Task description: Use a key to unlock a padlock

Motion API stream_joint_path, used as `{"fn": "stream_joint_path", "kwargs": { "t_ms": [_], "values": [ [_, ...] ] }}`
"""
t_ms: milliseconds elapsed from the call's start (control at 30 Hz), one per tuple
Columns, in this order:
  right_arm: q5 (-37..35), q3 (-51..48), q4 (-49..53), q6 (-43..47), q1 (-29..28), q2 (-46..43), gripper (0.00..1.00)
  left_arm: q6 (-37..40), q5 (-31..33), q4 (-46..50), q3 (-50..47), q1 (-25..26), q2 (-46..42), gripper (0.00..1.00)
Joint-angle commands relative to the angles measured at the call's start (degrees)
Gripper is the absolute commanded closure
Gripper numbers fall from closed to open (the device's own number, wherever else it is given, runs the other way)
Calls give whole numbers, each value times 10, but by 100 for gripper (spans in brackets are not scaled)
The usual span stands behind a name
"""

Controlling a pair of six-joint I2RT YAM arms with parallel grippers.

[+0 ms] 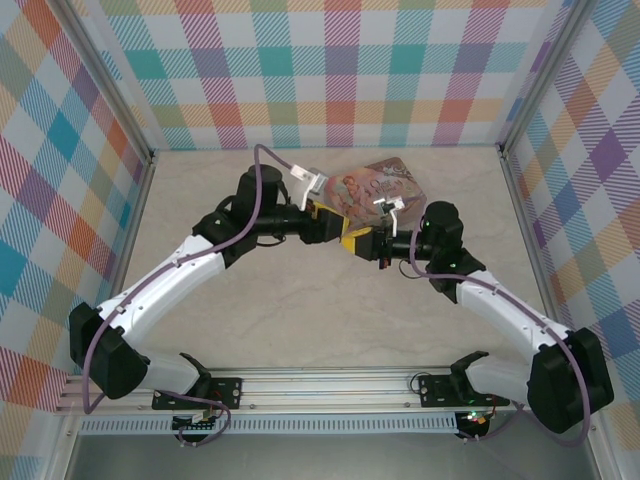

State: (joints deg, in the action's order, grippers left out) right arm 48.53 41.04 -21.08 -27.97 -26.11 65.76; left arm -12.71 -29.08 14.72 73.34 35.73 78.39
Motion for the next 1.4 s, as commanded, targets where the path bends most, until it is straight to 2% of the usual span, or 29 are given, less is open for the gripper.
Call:
{"fn": "stream_joint_path", "kwargs": {
  "t_ms": [0,67,200,300,500,733,1033,1367],
  "values": [
    [-78,-11,93,43,3,-25,99,-52,86,-1,13,-39,-7,29],
    [-125,-23,119,45,4,-38,99,-60,148,32,16,-46,7,18],
    [-227,-45,163,41,5,-71,99,-85,255,43,13,-53,50,10],
    [-289,-51,196,39,5,-96,98,-103,283,44,32,-57,104,8],
    [-347,-73,226,30,5,-151,98,-145,274,47,101,-58,240,7],
    [-373,-109,241,9,5,-201,98,-171,263,43,184,-58,366,4],
    [-390,-126,264,2,5,-237,98,-181,238,41,230,-58,439,6],
    [-393,-121,270,8,5,-231,98,-169,254,39,149,-79,414,15]
  ]
}}
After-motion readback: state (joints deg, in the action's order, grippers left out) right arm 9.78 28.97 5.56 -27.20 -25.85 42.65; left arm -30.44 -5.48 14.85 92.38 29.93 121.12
